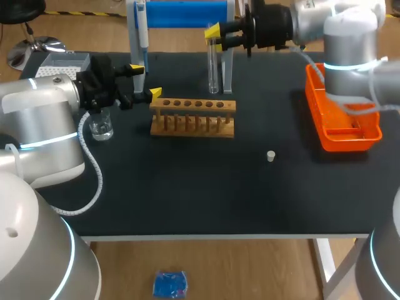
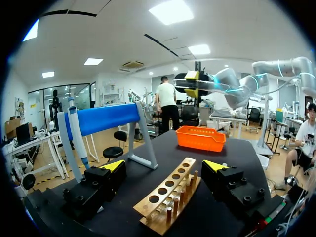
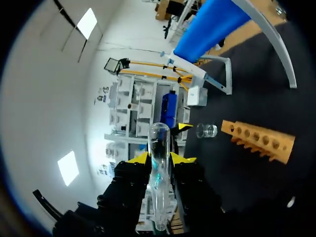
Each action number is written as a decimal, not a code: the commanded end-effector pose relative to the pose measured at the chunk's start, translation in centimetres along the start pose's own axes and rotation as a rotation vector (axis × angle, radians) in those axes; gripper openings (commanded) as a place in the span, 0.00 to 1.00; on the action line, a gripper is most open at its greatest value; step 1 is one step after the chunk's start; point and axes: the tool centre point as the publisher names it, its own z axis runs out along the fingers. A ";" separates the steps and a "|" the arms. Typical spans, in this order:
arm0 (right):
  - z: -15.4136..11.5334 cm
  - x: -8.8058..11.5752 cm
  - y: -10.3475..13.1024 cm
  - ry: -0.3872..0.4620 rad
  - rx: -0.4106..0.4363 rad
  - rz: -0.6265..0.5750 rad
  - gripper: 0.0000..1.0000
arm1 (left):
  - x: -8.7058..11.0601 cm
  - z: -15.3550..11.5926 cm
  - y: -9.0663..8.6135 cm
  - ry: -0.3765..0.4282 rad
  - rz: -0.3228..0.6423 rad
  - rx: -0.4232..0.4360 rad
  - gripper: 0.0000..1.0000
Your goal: Invert the test tube, pick up the pipette, mount the tip to pipette, aspirate from beaker and dispense into the tube, eject the tip, return the pipette, and cap with the stopper.
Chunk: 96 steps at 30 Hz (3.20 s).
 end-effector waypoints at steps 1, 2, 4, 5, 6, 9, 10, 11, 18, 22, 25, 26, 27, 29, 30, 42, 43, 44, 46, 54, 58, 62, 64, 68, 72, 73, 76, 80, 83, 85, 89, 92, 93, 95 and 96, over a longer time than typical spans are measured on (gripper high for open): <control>0.0 -0.6 -1.2 0.052 -0.068 -0.018 0.00 | 0.1 0.1 0.0 -0.005 0.001 0.000 1.00; 0.0 -0.6 -1.3 0.065 -0.065 -0.032 0.00 | 0.1 0.1 0.0 -0.005 0.001 0.000 1.00; 0.1 -0.5 -1.5 0.088 -0.048 -0.077 0.00 | 0.1 0.1 0.0 -0.005 0.001 0.000 1.00; 0.1 -0.6 -1.6 0.091 -0.047 -0.092 0.00 | 0.1 0.1 0.0 -0.005 0.001 0.000 1.00; 0.1 -0.5 -1.8 0.113 -0.027 -0.110 0.00 | 0.1 0.1 0.0 -0.005 0.001 0.000 1.00; 0.0 -0.6 -1.8 0.127 -0.015 -0.119 0.00 | 0.1 0.1 0.0 -0.005 0.001 0.000 1.00; -0.1 -0.6 -1.8 0.134 -0.014 -0.114 0.00 | 0.1 0.1 0.0 -0.005 0.001 0.000 1.00; -0.1 -0.7 -1.8 0.131 -0.012 -0.113 0.00 | 0.1 0.1 0.0 -0.005 0.001 0.000 1.00; -0.6 -0.9 -1.5 0.190 0.032 -0.077 0.00 | 0.1 0.1 0.0 -0.005 0.001 0.000 1.00; -0.9 -1.3 -1.4 0.216 0.060 -0.031 0.00 | 0.1 0.1 0.0 -0.005 0.001 0.000 1.00; -1.1 -1.6 -1.2 0.234 0.081 0.013 0.00 | 0.1 0.1 0.0 -0.005 0.001 0.000 1.00; -1.2 -1.6 -1.2 0.224 0.080 0.005 0.00 | 0.1 0.1 0.0 -0.005 0.001 0.000 1.00; -1.2 -1.7 -1.2 0.220 0.081 0.000 0.00 | 0.1 0.1 0.0 -0.005 0.001 0.000 1.00; -1.2 -1.7 -1.2 0.227 0.089 0.003 0.00 | 0.1 0.1 0.0 -0.005 0.001 0.000 1.00; -1.3 -1.7 -1.2 0.221 0.091 0.001 0.00 | 0.1 0.1 0.0 -0.005 0.001 0.000 1.00; -1.5 -2.2 -1.4 0.165 0.100 -0.012 0.00 | 0.1 0.1 0.0 -0.005 0.001 0.000 1.00; -1.5 -2.2 -1.4 0.165 0.100 -0.012 0.00 | 0.1 0.1 0.0 -0.005 0.001 0.000 1.00; -1.5 -2.2 -1.4 0.165 0.100 -0.012 0.00 | 0.1 0.1 0.0 -0.005 0.001 0.000 1.00; -1.5 -2.2 -1.4 0.165 0.100 -0.012 0.00 | 0.1 0.1 0.0 -0.005 0.001 0.000 1.00; -1.5 -2.2 -1.4 0.165 0.100 -0.012 0.00 | 0.1 0.1 0.0 -0.005 0.001 0.000 1.00; -1.5 -2.2 -1.4 0.165 0.100 -0.012 0.00 | 0.9 0.0 -4.3 0.027 0.444 0.098 1.00; -1.5 -2.2 -1.4 0.165 0.100 -0.012 0.00 | 1.8 -0.5 -6.2 0.101 0.683 0.204 1.00; -1.5 -2.2 -1.4 0.165 0.100 -0.012 0.00 | 2.0 -0.9 -6.9 0.142 0.772 0.245 1.00; -1.5 -2.2 -1.4 0.165 0.100 -0.012 0.00 | 2.7 -2.0 -8.4 0.236 0.945 0.317 1.00; -1.5 -2.2 -1.4 0.165 0.100 -0.012 0.00 | 2.8 -3.0 -9.5 0.265 1.030 0.386 1.00; -1.5 -2.2 -1.4 0.165 0.100 -0.012 0.00 | 2.3 -3.0 -9.5 0.245 0.996 0.361 1.00; -1.5 -2.2 -1.4 0.165 0.100 -0.012 0.00 | 2.3 -3.0 -9.5 0.245 0.996 0.361 1.00; -1.5 -2.2 -1.4 0.165 0.100 -0.012 0.00 | 2.3 -3.0 -9.5 0.245 0.996 0.361 1.00; -1.5 -2.2 -1.4 0.165 0.100 -0.012 0.00 | 2.3 -3.0 -9.5 0.245 0.996 0.361 1.00; -1.5 -2.2 -1.4 0.165 0.100 -0.012 0.00 | 2.3 -3.0 -9.5 0.245 0.996 0.361 1.00; -1.5 -2.2 -1.4 0.165 0.100 -0.012 0.00 | 3.5 -3.6 -10.7 0.172 1.250 0.303 1.00; -1.5 -2.2 -1.4 0.165 0.100 -0.012 0.00 | 4.7 -3.3 -11.3 0.145 1.368 0.227 1.00; -1.5 -2.2 -1.4 0.165 0.100 -0.012 0.00 | 5.2 -2.9 -11.6 0.153 1.398 0.218 1.00; -1.5 -2.2 -1.4 0.165 0.100 -0.012 0.00 | 5.8 -2.3 -12.0 0.193 1.435 0.153 1.00; -1.5 -2.2 -1.4 0.165 0.100 -0.012 0.00 | 6.2 -2.1 -12.4 0.203 1.458 0.145 1.00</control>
